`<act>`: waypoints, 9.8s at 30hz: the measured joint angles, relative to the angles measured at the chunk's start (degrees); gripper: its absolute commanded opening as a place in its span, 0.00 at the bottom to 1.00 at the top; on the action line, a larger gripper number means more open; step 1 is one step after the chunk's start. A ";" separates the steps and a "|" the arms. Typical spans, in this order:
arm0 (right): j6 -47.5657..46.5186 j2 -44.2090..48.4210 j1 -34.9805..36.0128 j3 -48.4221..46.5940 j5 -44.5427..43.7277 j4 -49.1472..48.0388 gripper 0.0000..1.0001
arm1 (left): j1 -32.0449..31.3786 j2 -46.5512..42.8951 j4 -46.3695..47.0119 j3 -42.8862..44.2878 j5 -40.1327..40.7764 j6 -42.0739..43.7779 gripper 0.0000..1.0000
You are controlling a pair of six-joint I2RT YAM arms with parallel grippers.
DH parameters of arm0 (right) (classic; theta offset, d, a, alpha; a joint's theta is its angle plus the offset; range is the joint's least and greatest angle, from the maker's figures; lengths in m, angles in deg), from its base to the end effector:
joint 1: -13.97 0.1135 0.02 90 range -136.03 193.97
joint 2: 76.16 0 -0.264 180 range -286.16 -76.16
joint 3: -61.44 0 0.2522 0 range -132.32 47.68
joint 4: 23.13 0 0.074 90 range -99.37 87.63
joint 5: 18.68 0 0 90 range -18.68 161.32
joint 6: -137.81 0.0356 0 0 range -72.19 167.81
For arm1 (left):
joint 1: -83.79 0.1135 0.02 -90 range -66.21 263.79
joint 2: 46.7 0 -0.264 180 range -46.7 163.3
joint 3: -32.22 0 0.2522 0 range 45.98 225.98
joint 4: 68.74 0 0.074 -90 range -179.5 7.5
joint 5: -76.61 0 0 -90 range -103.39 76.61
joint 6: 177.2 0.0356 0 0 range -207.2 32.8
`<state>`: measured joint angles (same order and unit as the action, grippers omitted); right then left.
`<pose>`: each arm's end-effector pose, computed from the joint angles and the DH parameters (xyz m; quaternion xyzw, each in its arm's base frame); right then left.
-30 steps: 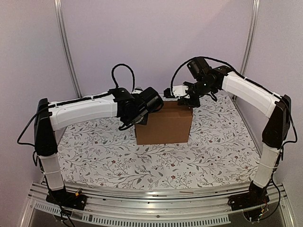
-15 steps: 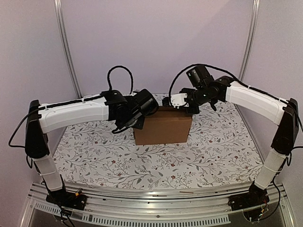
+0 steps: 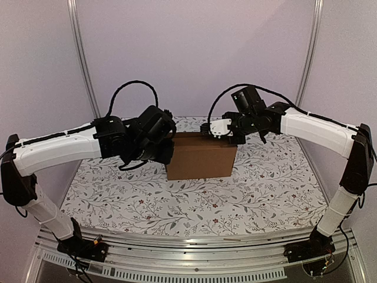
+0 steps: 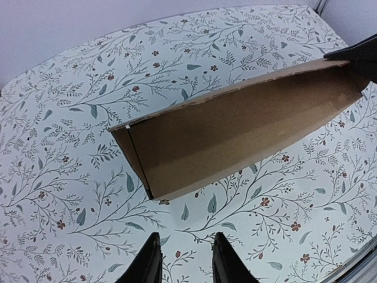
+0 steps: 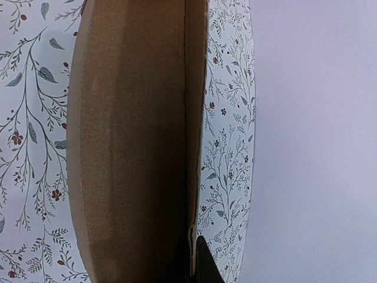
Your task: Fold the paper box
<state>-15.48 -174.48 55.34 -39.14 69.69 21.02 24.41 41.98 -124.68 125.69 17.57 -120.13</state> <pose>0.2947 0.2582 0.3115 -0.7192 0.5626 -0.0902 0.3977 0.1843 -0.2754 0.3171 0.1215 0.9051 -0.0568 0.4036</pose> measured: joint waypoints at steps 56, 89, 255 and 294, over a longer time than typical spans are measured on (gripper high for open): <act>22.53 4.48 -3.65 -12.33 7.78 19.04 0.80 | 15.56 5.11 16.65 0.59 -13.88 -2.51 0.27; 92.26 -13.16 -27.87 -4.13 63.34 12.35 0.78 | 15.63 5.11 16.35 0.72 -14.12 -2.51 0.26; 28.70 4.37 -3.91 11.63 36.63 13.20 0.49 | 4.33 1.40 24.28 -3.58 -27.78 -32.50 0.33; 31.17 5.68 -3.93 12.28 36.72 13.07 0.50 | 1.42 6.69 26.34 -2.71 -32.59 -38.53 0.02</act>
<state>15.69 -168.80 51.40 -26.86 106.41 34.09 25.83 48.67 -98.34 122.98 -15.01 -158.66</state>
